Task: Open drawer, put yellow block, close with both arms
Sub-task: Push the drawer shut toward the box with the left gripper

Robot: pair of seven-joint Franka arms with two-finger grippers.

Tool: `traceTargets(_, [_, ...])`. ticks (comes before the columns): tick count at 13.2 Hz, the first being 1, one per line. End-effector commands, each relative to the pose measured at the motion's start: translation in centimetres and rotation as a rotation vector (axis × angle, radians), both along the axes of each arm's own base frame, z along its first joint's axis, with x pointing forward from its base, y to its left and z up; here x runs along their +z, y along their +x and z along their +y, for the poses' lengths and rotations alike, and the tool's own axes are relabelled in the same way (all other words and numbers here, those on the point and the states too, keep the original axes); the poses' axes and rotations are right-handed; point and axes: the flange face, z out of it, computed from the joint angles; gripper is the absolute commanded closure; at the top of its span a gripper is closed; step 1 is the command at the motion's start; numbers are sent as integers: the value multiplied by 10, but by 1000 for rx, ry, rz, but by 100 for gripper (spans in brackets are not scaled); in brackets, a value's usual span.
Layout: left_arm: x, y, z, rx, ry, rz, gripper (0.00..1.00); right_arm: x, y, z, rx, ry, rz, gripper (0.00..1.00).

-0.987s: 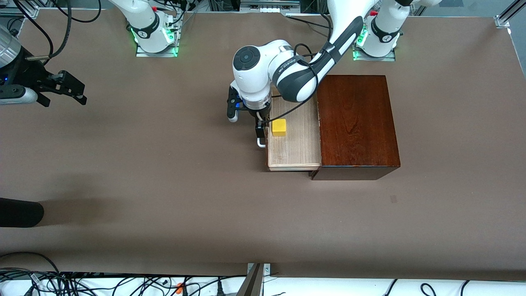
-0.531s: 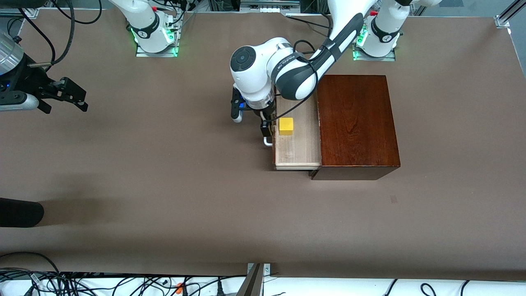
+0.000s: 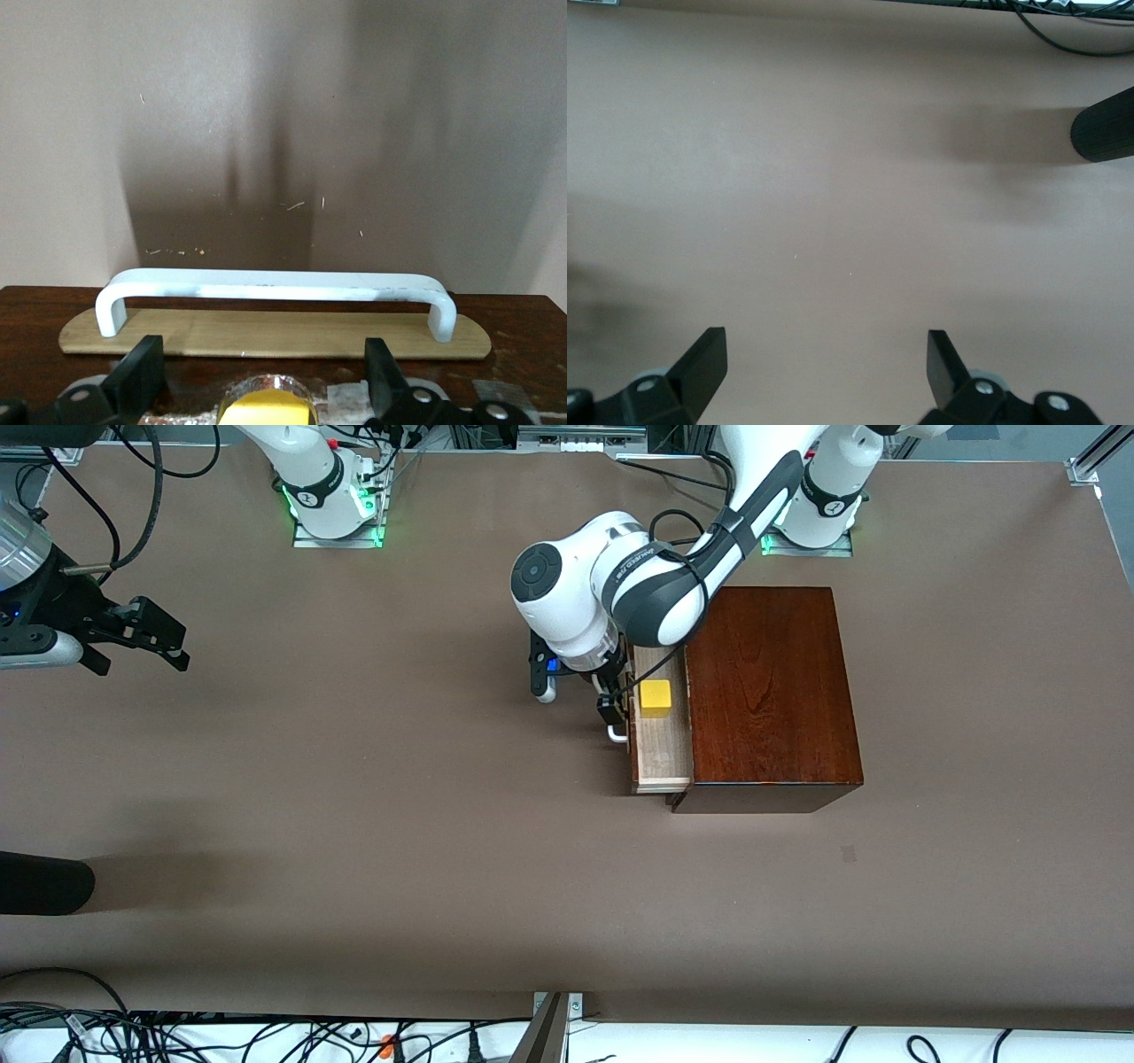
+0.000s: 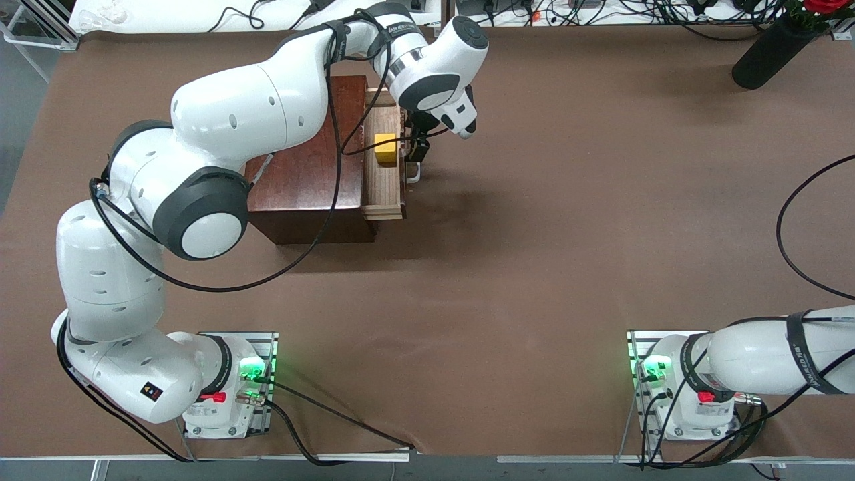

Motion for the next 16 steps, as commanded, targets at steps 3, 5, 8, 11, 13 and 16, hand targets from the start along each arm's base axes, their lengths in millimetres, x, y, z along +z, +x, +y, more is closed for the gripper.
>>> traceTargets(3, [-5,10,42,32,80,27,0,4,4,1,-11,23,-12,0])
traceTargets(5, [-8,16,55,50,98,44,0,5,4,2,-20,78,-10,0])
traceTargets(8, [-5,20,69,74,130,64,0,6,5,4,-19,85,-21,0])
traceTargets(11, [-3,19,77,87,161,84,0,6,5,5,-16,83,-19,0])
traceTargets(13, [-3,22,83,101,172,92,0,6,5,5,-16,82,-19,0])
traceTargets(16, [-3,7,56,141,160,43,0,3,6,5,-15,81,-16,0])
